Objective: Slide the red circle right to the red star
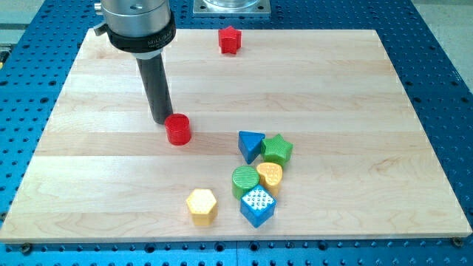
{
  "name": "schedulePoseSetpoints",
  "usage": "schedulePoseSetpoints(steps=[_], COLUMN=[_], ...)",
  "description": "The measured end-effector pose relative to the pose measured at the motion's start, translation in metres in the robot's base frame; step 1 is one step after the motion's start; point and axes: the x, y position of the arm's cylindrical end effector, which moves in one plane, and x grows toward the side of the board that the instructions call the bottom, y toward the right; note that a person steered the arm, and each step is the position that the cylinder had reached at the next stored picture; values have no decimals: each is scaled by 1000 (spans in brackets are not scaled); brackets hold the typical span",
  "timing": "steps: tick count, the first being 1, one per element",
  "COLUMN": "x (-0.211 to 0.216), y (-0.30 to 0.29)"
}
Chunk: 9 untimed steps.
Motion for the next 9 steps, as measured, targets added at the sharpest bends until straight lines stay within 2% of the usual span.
schedulePoseSetpoints(steps=[2,3,4,5,6,8,9], x=[-43,-42,-16,42,90,48,48], y=[-12,-44,-67,-85,-51,27,70])
